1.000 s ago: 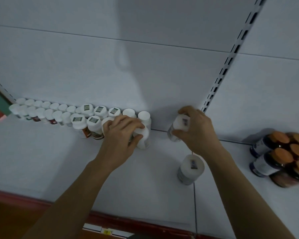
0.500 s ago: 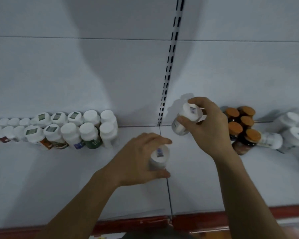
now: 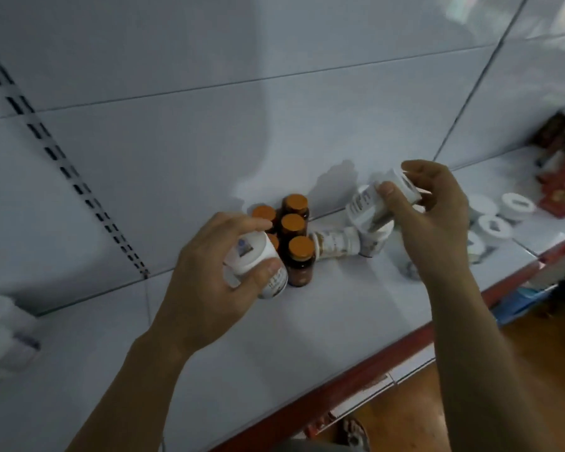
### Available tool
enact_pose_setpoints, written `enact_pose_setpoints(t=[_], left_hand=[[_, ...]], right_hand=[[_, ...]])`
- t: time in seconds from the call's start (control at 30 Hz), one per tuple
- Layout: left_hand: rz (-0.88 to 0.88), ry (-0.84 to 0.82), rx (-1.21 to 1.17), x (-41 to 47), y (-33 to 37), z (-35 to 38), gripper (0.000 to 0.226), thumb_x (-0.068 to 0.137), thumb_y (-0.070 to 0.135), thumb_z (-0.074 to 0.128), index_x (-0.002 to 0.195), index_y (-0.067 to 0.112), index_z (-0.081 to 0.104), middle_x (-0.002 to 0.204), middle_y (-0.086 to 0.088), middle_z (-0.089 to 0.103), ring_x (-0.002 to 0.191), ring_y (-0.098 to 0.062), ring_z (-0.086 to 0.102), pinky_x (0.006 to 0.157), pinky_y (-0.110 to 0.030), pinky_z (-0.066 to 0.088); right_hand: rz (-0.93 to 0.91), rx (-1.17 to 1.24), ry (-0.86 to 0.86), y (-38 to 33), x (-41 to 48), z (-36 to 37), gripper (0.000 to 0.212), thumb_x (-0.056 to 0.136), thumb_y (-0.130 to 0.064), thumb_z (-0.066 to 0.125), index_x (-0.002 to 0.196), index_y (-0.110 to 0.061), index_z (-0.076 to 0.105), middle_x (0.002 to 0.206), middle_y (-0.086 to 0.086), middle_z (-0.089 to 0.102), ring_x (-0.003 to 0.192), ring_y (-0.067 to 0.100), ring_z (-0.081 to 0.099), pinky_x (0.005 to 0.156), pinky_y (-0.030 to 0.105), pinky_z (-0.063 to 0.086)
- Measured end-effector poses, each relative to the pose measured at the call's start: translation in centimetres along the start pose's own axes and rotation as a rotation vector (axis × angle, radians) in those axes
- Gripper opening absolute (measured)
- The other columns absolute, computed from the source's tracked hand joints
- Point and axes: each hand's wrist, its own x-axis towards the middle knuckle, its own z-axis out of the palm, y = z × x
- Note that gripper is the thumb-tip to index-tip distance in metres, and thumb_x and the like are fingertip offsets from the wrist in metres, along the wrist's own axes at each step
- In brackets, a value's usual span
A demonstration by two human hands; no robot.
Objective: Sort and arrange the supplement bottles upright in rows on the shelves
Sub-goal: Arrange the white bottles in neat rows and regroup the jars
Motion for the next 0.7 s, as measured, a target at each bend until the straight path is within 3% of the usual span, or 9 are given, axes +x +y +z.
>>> enact_pose_setpoints(t=[0.1, 0.23, 0.43, 0.53, 0.63, 0.7], left_hand=[[0.024, 0.063, 0.025, 2.7, 2.4, 4.2, 0.036, 0.086, 0.036, 0.069, 0.120, 0.025, 0.065, 0.121, 0.006, 0.058, 0.115, -0.012, 0.059, 0.093, -0.023, 0.048], [-0.035, 0.161, -0.071, 6.8, 5.6, 11.9, 0.032, 0.089, 0.038, 0.066, 0.119, 0.027, 0.063, 0.118, 0.007, 0.058, 0.102, -0.020, 0.064, 0.083, -0.044, 0.056], [-0.027, 0.088, -0.034, 13.1, 9.1, 22.6, 0.032, 0.087, 0.026, 0.072, 0.118, 0.024, 0.062, 0.115, 0.009, 0.057, 0.108, -0.007, 0.059, 0.092, -0.020, 0.046], [-0.060, -0.080, 0.060, 15.8, 9.8, 26.1, 0.035, 0.084, 0.024, 0.078, 0.115, 0.027, 0.064, 0.114, 0.011, 0.057, 0.104, -0.005, 0.057, 0.090, -0.008, 0.038], [-0.122, -0.281, 0.176, 17.7, 10.1, 28.7, 0.036, 0.081, 0.029, 0.079, 0.113, 0.034, 0.063, 0.114, 0.015, 0.056, 0.103, -0.008, 0.056, 0.090, -0.022, 0.044], [-0.174, -0.359, 0.223, 18.1, 10.1, 29.9, 0.038, 0.080, 0.034, 0.079, 0.113, 0.037, 0.062, 0.114, 0.016, 0.056, 0.102, -0.008, 0.056, 0.085, -0.027, 0.048]], right_hand=[[0.053, 0.014, 0.076, 3.4, 4.1, -5.4, 0.035, 0.085, -0.040, 0.077, 0.115, -0.030, 0.062, 0.111, -0.009, 0.067, 0.100, 0.014, 0.067, 0.085, 0.048, 0.059], [0.089, -0.016, 0.109, 8.6, 9.8, -12.4, 0.035, 0.083, -0.045, 0.077, 0.112, -0.035, 0.060, 0.113, -0.012, 0.066, 0.102, 0.013, 0.067, 0.084, 0.047, 0.060], [0.122, -0.044, 0.180, 14.8, 17.1, -18.4, 0.038, 0.078, -0.039, 0.079, 0.107, -0.028, 0.058, 0.107, -0.008, 0.063, 0.101, 0.017, 0.066, 0.088, 0.047, 0.058], [0.074, -0.200, 0.017, 15.8, 20.9, -18.9, 0.034, 0.082, -0.027, 0.078, 0.107, -0.024, 0.056, 0.108, -0.004, 0.060, 0.100, 0.018, 0.061, 0.089, 0.040, 0.053], [0.066, -0.423, -0.308, 16.8, 23.6, -17.9, 0.043, 0.081, -0.023, 0.078, 0.116, -0.025, 0.052, 0.111, -0.001, 0.058, 0.095, 0.021, 0.057, 0.069, 0.028, 0.044], [0.062, -0.517, -0.499, 17.6, 24.2, -16.9, 0.053, 0.080, -0.020, 0.079, 0.122, -0.027, 0.047, 0.113, 0.000, 0.058, 0.092, 0.021, 0.055, 0.066, 0.026, 0.040]])
